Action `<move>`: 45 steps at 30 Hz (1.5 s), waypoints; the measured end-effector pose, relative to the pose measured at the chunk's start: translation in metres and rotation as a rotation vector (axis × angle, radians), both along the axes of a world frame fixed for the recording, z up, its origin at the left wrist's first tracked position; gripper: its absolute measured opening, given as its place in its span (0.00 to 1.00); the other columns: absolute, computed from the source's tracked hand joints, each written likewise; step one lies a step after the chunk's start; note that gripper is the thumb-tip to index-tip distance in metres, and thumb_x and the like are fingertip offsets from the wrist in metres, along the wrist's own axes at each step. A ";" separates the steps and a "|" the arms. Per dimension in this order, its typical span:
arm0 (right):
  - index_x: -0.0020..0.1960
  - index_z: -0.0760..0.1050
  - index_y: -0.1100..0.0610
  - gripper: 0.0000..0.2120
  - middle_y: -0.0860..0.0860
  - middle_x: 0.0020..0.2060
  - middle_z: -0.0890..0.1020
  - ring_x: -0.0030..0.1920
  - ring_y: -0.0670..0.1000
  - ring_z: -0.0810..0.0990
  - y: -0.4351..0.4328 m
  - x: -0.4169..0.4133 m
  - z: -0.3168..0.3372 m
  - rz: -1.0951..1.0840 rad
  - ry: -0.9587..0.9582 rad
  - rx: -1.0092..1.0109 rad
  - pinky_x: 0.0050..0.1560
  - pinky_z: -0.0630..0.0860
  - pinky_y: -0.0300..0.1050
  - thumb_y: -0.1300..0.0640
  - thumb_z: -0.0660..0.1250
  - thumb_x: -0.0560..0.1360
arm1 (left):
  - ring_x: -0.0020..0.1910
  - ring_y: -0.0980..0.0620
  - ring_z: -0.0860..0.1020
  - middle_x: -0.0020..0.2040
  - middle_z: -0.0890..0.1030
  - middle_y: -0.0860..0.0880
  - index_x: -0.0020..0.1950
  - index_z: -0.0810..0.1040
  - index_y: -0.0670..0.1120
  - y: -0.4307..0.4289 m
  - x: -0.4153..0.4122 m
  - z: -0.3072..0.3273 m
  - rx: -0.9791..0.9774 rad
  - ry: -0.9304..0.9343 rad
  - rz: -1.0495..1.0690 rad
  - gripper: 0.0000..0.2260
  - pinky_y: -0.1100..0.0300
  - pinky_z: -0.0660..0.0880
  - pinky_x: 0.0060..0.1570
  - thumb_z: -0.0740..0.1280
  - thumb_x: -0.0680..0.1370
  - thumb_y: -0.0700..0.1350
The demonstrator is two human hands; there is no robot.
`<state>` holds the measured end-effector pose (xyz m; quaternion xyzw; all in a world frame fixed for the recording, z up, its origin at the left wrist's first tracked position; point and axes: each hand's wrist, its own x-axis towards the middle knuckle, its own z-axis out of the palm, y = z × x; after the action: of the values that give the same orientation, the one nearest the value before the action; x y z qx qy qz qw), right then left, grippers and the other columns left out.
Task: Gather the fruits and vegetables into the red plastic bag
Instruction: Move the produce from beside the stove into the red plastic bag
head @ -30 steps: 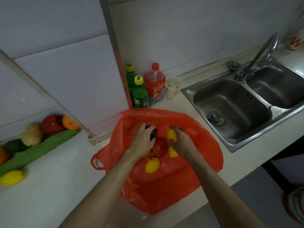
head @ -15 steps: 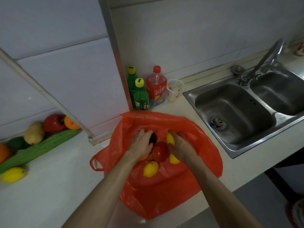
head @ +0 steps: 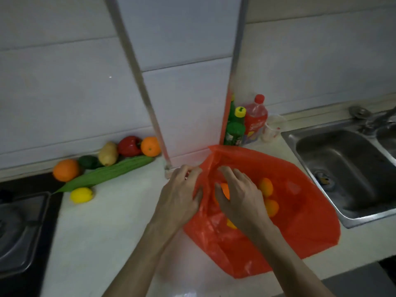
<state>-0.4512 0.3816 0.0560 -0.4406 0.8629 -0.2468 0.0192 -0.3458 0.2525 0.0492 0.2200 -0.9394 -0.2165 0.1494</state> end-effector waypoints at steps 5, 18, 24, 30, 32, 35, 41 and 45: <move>0.64 0.69 0.51 0.17 0.50 0.52 0.79 0.52 0.53 0.77 -0.060 0.051 0.017 0.141 0.008 -0.100 0.39 0.72 0.42 0.50 0.61 0.77 | 0.57 0.49 0.74 0.57 0.75 0.50 0.62 0.71 0.51 -0.043 0.080 0.012 -0.038 0.017 0.212 0.15 0.50 0.77 0.48 0.66 0.75 0.47; 0.61 0.72 0.57 0.18 0.56 0.49 0.78 0.48 0.59 0.78 -0.264 0.132 -0.039 0.396 0.071 0.009 0.39 0.68 0.44 0.54 0.66 0.73 | 0.51 0.41 0.78 0.52 0.79 0.44 0.57 0.75 0.47 -0.197 0.227 -0.050 0.037 -0.151 0.526 0.13 0.48 0.77 0.44 0.66 0.73 0.47; 0.69 0.67 0.58 0.26 0.63 0.57 0.75 0.51 0.65 0.77 -0.333 0.125 -0.080 0.376 0.011 0.076 0.48 0.77 0.55 0.58 0.67 0.72 | 0.60 0.42 0.74 0.62 0.76 0.43 0.65 0.73 0.47 -0.258 0.224 -0.091 0.165 -0.219 0.514 0.21 0.47 0.76 0.54 0.69 0.72 0.47; 0.74 0.56 0.48 0.31 0.60 0.70 0.61 0.61 0.63 0.72 -0.364 0.120 -0.106 0.342 0.001 0.268 0.55 0.75 0.56 0.51 0.65 0.75 | 0.62 0.38 0.69 0.63 0.70 0.42 0.65 0.72 0.51 -0.270 0.213 -0.138 0.168 -0.399 0.477 0.21 0.45 0.74 0.56 0.68 0.72 0.51; 0.74 0.56 0.47 0.31 0.60 0.71 0.59 0.61 0.63 0.72 -0.369 0.121 -0.113 0.346 -0.017 0.306 0.56 0.74 0.57 0.52 0.65 0.75 | 0.62 0.39 0.68 0.65 0.69 0.43 0.63 0.72 0.52 -0.267 0.210 -0.147 0.129 -0.390 0.499 0.19 0.47 0.73 0.55 0.68 0.72 0.48; 0.74 0.57 0.50 0.29 0.62 0.69 0.61 0.58 0.63 0.74 -0.377 0.120 -0.120 0.325 -0.042 0.267 0.58 0.73 0.54 0.57 0.65 0.76 | 0.60 0.42 0.69 0.63 0.71 0.43 0.61 0.73 0.52 -0.267 0.210 -0.158 0.123 -0.305 0.523 0.19 0.51 0.69 0.54 0.68 0.71 0.40; 0.72 0.63 0.54 0.26 0.64 0.67 0.64 0.53 0.63 0.76 -0.358 0.124 -0.113 0.298 -0.020 0.072 0.53 0.75 0.52 0.59 0.65 0.76 | 0.57 0.40 0.71 0.60 0.72 0.41 0.57 0.77 0.46 -0.251 0.214 -0.131 0.164 -0.109 0.537 0.16 0.52 0.68 0.56 0.70 0.70 0.35; 0.67 0.70 0.57 0.25 0.65 0.62 0.70 0.49 0.65 0.78 -0.319 0.122 -0.091 0.311 -0.065 -0.171 0.46 0.78 0.50 0.60 0.70 0.71 | 0.57 0.43 0.73 0.59 0.73 0.41 0.62 0.77 0.46 -0.233 0.216 -0.099 0.225 0.031 0.543 0.20 0.57 0.69 0.57 0.72 0.71 0.39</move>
<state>-0.3293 0.0630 -0.0346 -0.5606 0.7592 -0.3272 0.0474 -0.1293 0.0191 -0.0501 0.4751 -0.8139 -0.2745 0.1910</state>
